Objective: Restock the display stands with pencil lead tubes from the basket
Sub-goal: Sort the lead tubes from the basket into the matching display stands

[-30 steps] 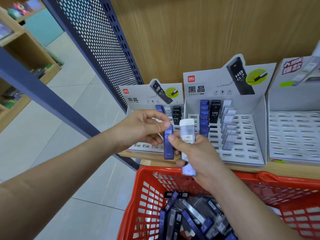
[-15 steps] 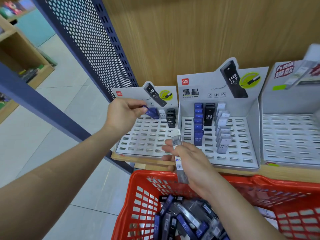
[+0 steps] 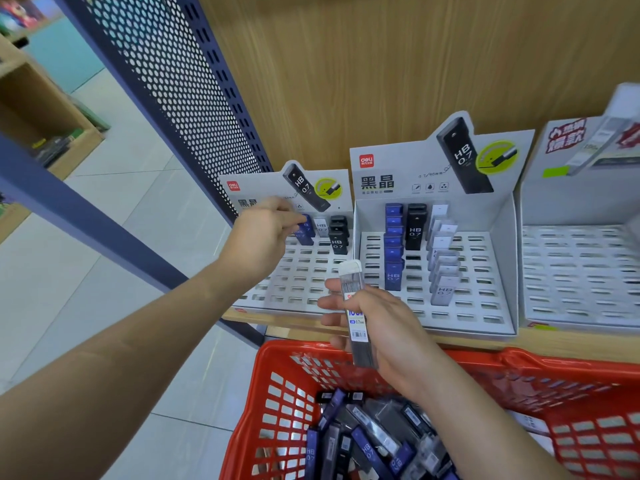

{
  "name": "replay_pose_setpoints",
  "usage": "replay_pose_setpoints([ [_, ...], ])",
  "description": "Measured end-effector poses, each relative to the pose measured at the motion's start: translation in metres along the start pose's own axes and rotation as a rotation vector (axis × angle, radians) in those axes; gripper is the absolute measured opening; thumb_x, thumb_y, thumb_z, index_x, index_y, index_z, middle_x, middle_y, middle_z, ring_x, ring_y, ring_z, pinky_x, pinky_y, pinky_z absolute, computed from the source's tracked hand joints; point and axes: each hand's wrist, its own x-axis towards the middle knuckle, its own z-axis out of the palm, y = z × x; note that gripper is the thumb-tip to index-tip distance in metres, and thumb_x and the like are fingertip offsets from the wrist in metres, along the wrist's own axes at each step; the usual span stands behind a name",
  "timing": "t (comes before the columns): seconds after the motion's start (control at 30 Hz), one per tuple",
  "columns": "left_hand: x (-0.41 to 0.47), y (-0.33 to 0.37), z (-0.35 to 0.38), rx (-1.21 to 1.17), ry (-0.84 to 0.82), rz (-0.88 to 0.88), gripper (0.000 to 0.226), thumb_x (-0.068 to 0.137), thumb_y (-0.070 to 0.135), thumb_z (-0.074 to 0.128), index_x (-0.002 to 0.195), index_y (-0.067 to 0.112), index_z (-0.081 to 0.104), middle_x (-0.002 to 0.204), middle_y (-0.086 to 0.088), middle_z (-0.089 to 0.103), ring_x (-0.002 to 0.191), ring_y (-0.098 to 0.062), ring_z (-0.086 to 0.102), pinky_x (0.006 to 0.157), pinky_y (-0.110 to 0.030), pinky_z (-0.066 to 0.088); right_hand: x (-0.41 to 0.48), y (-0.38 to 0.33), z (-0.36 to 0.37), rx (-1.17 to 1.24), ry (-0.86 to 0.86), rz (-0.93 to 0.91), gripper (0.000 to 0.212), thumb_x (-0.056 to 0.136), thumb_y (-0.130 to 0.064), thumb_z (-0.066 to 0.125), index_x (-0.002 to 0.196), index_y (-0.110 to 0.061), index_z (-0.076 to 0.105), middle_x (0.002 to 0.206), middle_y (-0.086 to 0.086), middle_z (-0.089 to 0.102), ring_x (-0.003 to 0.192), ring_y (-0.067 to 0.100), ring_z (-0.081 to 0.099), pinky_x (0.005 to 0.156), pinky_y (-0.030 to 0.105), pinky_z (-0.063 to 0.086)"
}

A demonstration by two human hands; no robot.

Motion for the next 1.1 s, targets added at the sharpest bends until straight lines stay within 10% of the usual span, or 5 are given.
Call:
replay_pose_setpoints([
  [0.37, 0.007, 0.020, -0.006, -0.052, 0.000, -0.270, 0.014, 0.089, 0.011, 0.061, 0.094, 0.014, 0.074, 0.090, 0.003, 0.065, 0.073, -0.008, 0.053, 0.073, -0.017, 0.037, -0.011, -0.011, 0.001, 0.055, -0.131, 0.006, 0.031, 0.095, 0.010, 0.047, 0.114, -0.006, 0.066, 0.089, 0.010, 0.068, 0.078, 0.022, 0.071, 0.076, 0.038, 0.062],
  [0.5, -0.001, 0.065, -0.052, -0.866, -0.390, -0.471, 0.019, 0.094, 0.024, 0.058, 0.099, 0.010, 0.071, 0.082, 0.000, 0.069, 0.068, -0.012, 0.058, 0.064, -0.023, 0.053, -0.031, -0.030, 0.000, 0.047, -0.186, -0.027, 0.027, 0.094, 0.008, 0.053, 0.118, -0.002, 0.062, 0.079, 0.011, 0.071, 0.069, 0.022, 0.071, 0.059, 0.031, 0.061],
  [0.6, -0.011, 0.098, -0.086, -0.870, -0.581, -0.288, 0.020, 0.089, 0.018, 0.064, 0.106, 0.008, 0.069, 0.081, 0.001, 0.069, 0.069, -0.012, 0.059, 0.062, -0.021, 0.051, -0.053, -0.051, 0.000, -0.031, -0.178, -0.035, 0.015, 0.092, 0.003, 0.053, 0.107, 0.002, 0.055, 0.066, 0.010, 0.063, 0.047, 0.016, 0.053, 0.036, 0.020, 0.038],
  [0.93, -0.037, 0.179, -0.163, -1.164, -0.190, -0.206, 0.016, 0.073, -0.005, 0.068, 0.079, 0.009, 0.072, 0.073, -0.006, 0.068, 0.066, -0.014, 0.066, 0.064, -0.021, 0.054, -0.170, -0.153, -0.036, -0.681, -0.332, -0.159, 0.012, 0.097, -0.016, 0.059, 0.102, -0.007, 0.065, 0.078, 0.002, 0.064, 0.069, 0.009, 0.058, 0.063, 0.022, 0.049],
  [1.1, -0.038, 0.238, -0.171, -1.361, -0.292, -0.261, 0.026, 0.072, 0.005, 0.065, 0.097, 0.001, 0.072, 0.094, -0.018, 0.071, 0.083, -0.024, 0.069, 0.077, -0.026, 0.058, -0.217, -0.178, -0.077, -1.095, 0.010, -0.513, 0.013, 0.086, -0.014, 0.075, 0.088, -0.018, 0.062, 0.061, -0.004, 0.049, 0.053, 0.014, 0.044, 0.050, 0.027, 0.037],
])
